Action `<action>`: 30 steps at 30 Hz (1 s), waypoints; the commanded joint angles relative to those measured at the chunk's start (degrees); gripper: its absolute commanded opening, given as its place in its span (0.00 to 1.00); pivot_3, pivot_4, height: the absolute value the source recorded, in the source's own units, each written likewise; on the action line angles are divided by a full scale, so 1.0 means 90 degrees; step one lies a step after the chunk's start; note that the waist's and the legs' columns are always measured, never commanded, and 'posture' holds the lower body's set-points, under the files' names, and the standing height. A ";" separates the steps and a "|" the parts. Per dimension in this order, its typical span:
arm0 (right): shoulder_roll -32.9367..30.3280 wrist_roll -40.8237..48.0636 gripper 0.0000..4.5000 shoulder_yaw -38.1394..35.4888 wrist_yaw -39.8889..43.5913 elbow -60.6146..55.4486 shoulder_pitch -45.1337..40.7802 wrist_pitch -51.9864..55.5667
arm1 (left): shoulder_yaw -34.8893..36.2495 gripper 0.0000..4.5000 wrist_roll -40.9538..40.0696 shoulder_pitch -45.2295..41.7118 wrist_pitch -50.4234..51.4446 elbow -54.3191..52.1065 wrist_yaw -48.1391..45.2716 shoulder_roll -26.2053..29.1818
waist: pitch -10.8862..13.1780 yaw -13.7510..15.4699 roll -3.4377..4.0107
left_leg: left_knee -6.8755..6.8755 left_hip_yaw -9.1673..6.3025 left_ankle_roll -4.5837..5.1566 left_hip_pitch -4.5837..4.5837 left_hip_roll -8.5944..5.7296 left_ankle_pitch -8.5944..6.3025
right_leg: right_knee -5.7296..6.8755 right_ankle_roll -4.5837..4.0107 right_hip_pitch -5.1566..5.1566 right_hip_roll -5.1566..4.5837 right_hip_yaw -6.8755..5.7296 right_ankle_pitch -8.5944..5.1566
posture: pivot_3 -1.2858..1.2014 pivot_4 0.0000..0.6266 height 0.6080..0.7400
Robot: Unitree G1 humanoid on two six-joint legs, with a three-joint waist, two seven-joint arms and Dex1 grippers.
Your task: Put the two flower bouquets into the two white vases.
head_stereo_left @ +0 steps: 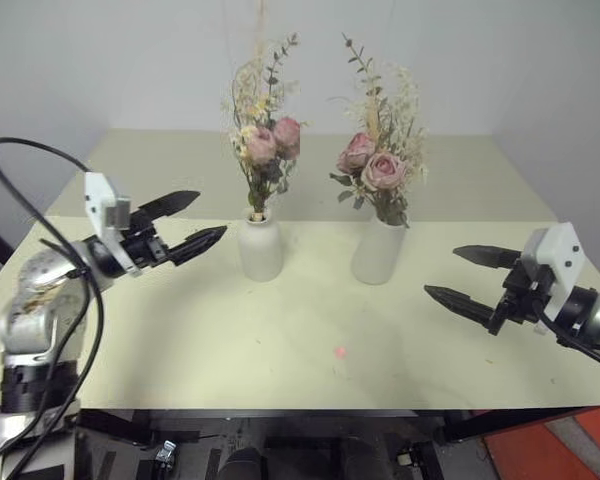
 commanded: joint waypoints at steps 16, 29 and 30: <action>-0.0831 -0.0009 1.00 -0.1369 0.1220 0.0823 0.0451 -0.0211 | 0.1587 0.99 -0.0313 0.1432 0.0149 -0.0899 -0.0356 0.1297 | 0.0001 -0.0003 0.0002 | -0.0009 0.0010 0.0000 0.0007 0.0008 -0.0001 | -0.0004 0.0018 0.0007 0.0002 -0.0001 -0.0018 | 0.52 0.24 1.00; -0.0802 0.0165 1.00 -0.2215 0.1088 0.0005 0.0966 0.0265 | 0.0896 0.99 -0.0108 0.0671 -0.0423 0.0067 -0.0830 0.1168 | 0.0001 0.0038 0.0001 | -0.0009 0.0009 0.0000 0.0003 0.0005 -0.0001 | -0.0004 0.0015 0.0005 0.0001 -0.0003 -0.0016 | 0.52 0.24 1.00; -0.0759 0.0168 1.00 -0.2299 0.1062 -0.0075 0.1045 0.0281 | 0.0793 0.99 -0.0044 0.0553 -0.0518 0.0224 -0.0900 0.1155 | 0.0001 0.0045 0.0001 | -0.0008 0.0009 0.0000 0.0003 0.0005 -0.0001 | -0.0004 0.0014 0.0007 0.0001 -0.0004 -0.0016 | 0.52 0.24 1.00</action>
